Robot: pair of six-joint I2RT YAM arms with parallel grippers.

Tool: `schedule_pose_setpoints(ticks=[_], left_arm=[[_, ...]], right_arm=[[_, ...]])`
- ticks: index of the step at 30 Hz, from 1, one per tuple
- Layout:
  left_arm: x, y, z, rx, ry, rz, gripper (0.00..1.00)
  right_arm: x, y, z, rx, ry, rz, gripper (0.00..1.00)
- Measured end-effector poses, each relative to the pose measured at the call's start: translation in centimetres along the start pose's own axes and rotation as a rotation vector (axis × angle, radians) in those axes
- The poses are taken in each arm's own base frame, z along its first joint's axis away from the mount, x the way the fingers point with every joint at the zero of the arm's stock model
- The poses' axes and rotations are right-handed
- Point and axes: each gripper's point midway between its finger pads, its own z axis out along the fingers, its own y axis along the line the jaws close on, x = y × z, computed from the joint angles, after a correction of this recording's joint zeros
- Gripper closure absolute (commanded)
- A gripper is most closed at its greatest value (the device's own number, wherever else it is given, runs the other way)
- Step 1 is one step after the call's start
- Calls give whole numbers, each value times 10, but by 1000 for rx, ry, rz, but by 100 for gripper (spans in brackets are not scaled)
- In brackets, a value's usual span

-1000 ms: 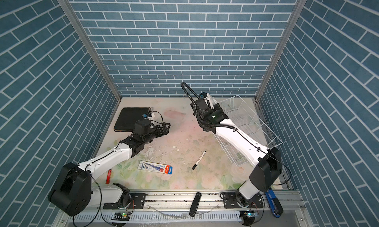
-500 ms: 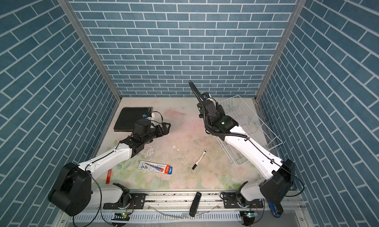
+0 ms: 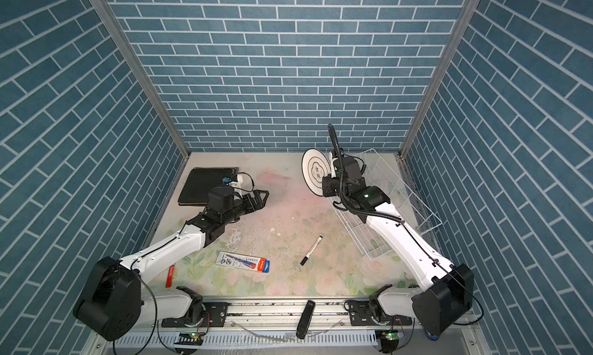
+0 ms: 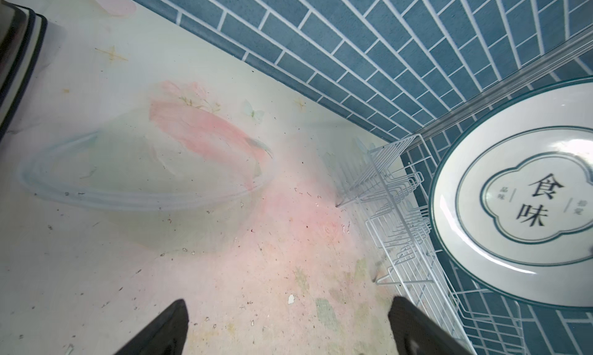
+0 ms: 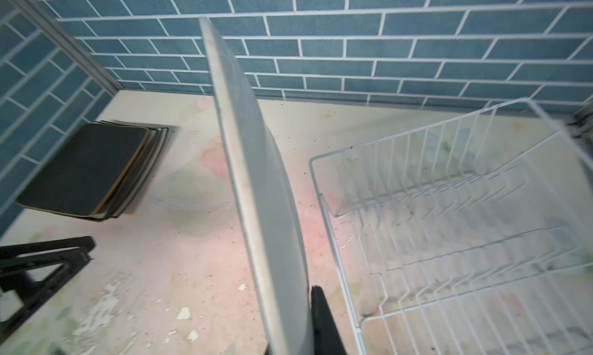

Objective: Unload the plates from the dish rack
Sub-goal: 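Carry the white plate toward the left gripper while the left gripper waits, then close the left gripper on the white plate's edge nearest it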

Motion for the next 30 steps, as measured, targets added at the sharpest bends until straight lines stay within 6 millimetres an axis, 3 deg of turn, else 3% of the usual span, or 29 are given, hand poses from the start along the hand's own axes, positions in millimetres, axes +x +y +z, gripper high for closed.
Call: schedule_pose_setpoints(ticks=[10,20,30], left_arm=[[-7,-24,4,165,15,-70,4],[-11,-42,3,307,15,-108,8],[-12,-47,9,402,26,-173,31]], right_arm=[[1,40,11,-292,32,162,100],[18,57,27,-452,116,268,100],[24,75,34,-624,175,345,100]])
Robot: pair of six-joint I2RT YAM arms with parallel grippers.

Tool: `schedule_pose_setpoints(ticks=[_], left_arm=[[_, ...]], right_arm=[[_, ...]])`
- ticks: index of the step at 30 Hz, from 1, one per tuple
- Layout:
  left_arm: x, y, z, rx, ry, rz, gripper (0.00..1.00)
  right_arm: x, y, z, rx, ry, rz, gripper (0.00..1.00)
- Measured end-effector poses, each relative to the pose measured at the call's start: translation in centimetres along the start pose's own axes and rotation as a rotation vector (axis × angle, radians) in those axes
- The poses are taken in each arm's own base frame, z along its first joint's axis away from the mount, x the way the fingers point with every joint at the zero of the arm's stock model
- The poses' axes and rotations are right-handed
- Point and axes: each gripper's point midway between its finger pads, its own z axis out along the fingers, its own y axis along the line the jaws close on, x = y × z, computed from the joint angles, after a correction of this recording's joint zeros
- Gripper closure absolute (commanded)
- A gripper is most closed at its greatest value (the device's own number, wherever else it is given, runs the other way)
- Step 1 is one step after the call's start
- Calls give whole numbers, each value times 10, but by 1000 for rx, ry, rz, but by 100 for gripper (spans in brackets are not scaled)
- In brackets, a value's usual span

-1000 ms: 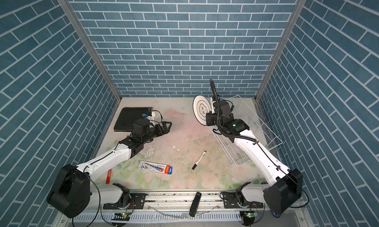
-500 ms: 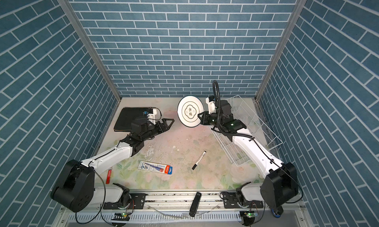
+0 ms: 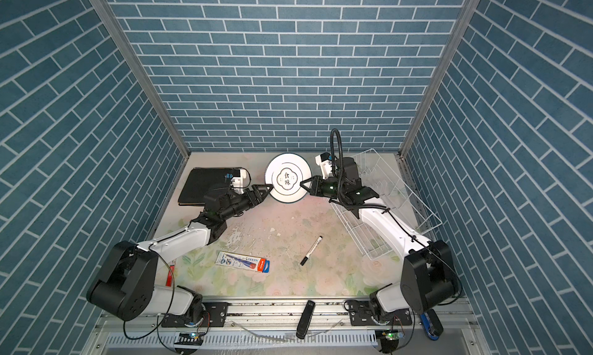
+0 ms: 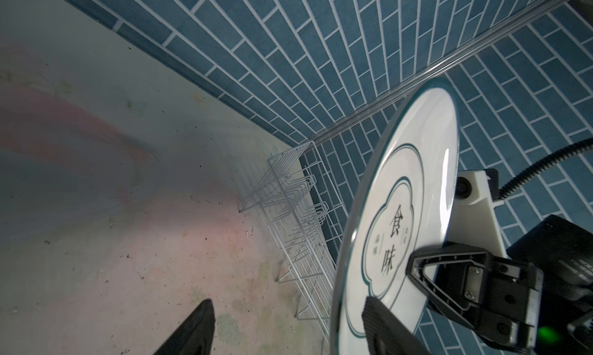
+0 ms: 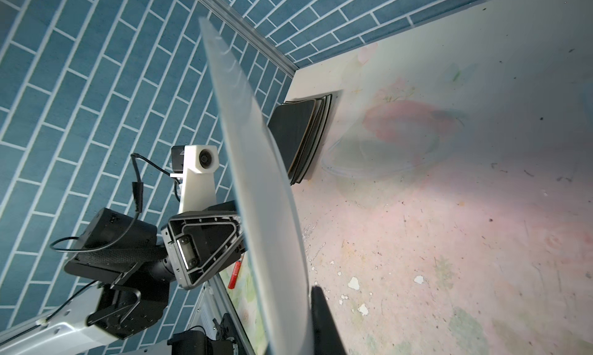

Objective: Unload the plates from the dish rack
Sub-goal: 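Close the left gripper on the white plate's edge nearest it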

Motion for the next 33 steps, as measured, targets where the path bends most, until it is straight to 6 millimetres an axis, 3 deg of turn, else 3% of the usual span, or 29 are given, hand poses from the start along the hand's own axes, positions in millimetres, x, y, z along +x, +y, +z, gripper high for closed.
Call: schedule_pose_setpoints(ticks=[6,12,29,33], left_arm=[[-1,-5,1,41,4,-16,41],[-5,-9,1,70,-6,-22,55],[-7,-9,4,118,-7,-62,81],[-7,-10,5,128,-3,-68,93]], right_arm=[[5,-9,6,-40,25,63,100],[7,-8,11,-79,47,82,100],[14,-8,17,-120,90,106,100],[16,-10,18,-119,94,110,100]])
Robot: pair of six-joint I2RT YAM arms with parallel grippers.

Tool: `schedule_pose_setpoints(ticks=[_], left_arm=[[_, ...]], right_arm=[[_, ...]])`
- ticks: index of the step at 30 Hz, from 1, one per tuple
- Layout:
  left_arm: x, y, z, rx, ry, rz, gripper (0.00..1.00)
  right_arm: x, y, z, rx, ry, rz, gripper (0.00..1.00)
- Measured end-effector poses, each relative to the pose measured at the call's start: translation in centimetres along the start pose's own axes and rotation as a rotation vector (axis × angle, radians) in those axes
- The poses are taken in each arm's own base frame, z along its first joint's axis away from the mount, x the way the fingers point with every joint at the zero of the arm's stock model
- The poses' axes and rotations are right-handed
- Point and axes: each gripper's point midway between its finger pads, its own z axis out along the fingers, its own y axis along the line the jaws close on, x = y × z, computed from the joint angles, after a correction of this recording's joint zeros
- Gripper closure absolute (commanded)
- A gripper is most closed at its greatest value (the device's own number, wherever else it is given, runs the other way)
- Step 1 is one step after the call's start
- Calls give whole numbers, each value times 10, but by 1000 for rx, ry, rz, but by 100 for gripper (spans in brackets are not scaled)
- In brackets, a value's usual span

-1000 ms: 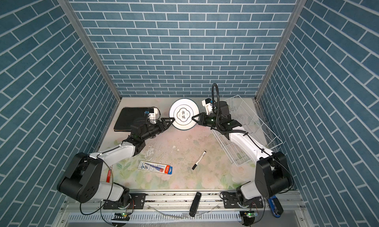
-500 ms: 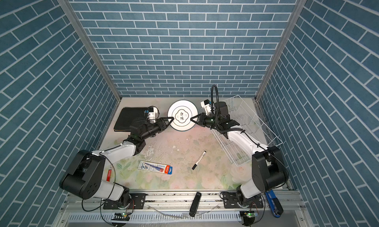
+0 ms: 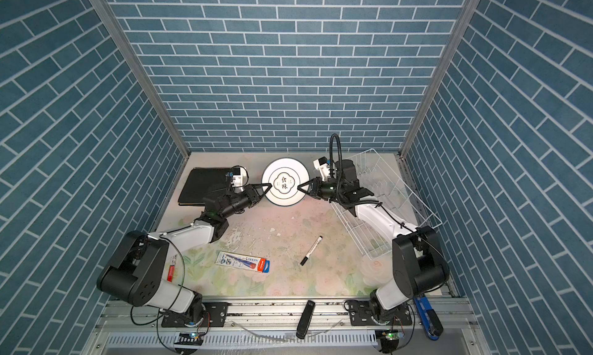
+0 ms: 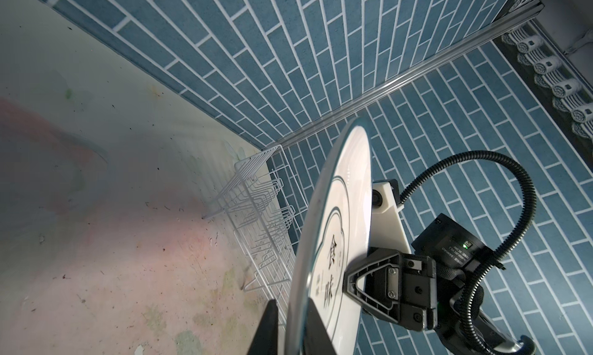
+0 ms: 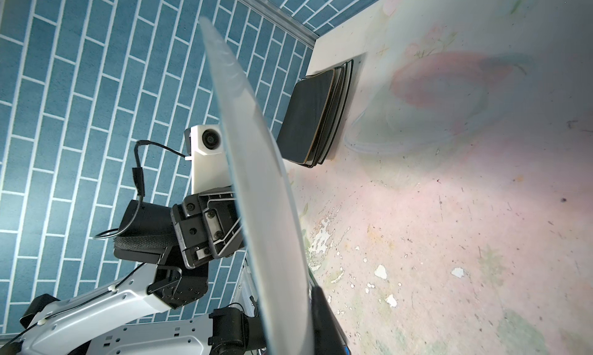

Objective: Unload the plates from the dish rack
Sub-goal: 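Close the left gripper on the white plate's edge nearest it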

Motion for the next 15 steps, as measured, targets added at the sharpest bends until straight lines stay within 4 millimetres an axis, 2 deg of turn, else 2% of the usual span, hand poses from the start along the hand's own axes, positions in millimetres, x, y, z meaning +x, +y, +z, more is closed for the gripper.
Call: schedule_pose_setpoints(ticks=[1,2,7,14,15], left_arm=[[0,0,0,4,0,-7,98],[-1,-1,-1,10,-1,-15,100],[-1,0,-2,11,-3,-20,100],[1,14,-5,-30,0,-43,100],[1,16,-5,-35,-2,-45,100]], right_arm=[[0,0,0,-3,2,7,100],[0,1,-1,-8,4,7,95],[-1,3,-1,-18,3,16,62],[-1,3,-1,-20,3,14,31],[-1,3,-1,-19,3,14,23]])
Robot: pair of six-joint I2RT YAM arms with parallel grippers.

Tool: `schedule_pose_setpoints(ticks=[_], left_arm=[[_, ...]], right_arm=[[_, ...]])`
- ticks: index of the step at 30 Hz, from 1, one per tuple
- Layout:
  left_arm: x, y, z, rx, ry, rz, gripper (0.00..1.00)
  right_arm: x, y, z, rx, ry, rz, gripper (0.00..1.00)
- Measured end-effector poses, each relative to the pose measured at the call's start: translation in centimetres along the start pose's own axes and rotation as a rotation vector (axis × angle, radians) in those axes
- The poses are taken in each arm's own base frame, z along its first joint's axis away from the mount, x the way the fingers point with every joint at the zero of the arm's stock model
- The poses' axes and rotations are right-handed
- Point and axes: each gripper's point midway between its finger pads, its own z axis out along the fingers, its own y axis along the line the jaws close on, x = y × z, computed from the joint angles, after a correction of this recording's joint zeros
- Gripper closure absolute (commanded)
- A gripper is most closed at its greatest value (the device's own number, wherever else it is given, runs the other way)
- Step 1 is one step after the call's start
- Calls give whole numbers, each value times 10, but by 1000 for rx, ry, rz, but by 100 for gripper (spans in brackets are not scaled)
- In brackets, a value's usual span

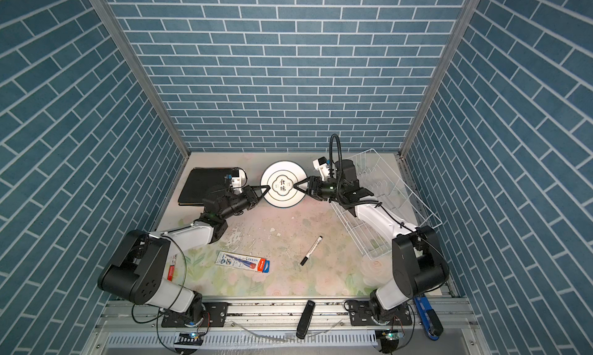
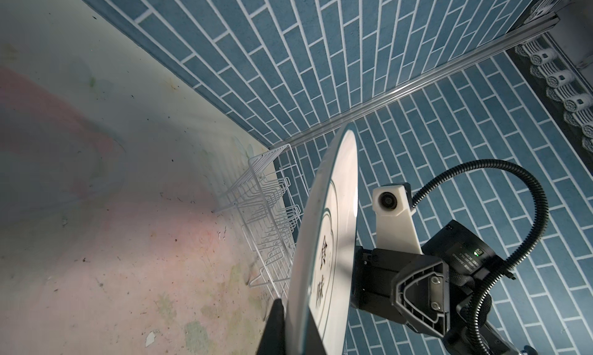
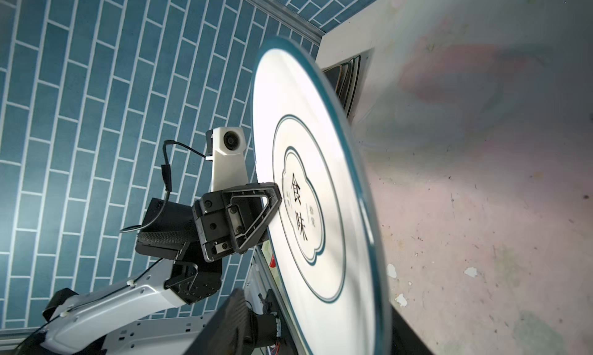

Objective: Unload the plates from the dish rack
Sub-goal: 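Close the left gripper on the white plate's edge nearest it, then open the right gripper and withdraw it while the left gripper holds the plate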

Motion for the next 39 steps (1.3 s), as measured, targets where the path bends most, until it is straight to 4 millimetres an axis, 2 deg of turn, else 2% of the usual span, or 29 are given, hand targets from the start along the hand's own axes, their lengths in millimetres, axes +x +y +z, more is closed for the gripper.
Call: schedule_pose_setpoints(ticks=[2,4,10,18,29,39], left_arm=[[-1,2,-1,-7,-2,-3,100],[-2,3,-2,-10,-5,-5,100],[-5,12,-4,-37,-20,-17,100],[-3,41,-10,-122,-32,-66,100],[-2,82,-11,-216,-47,-112,100],[9,134,-13,-330,-35,-176,100]], right_arm=[[0,-1,0,4,1,1,8],[1,-3,0,13,1,10,1],[2,-12,-2,53,-1,26,1],[2,-22,-8,133,-27,22,1],[-8,-11,-32,210,-111,-62,1],[-10,-11,-42,259,-141,-81,1]])
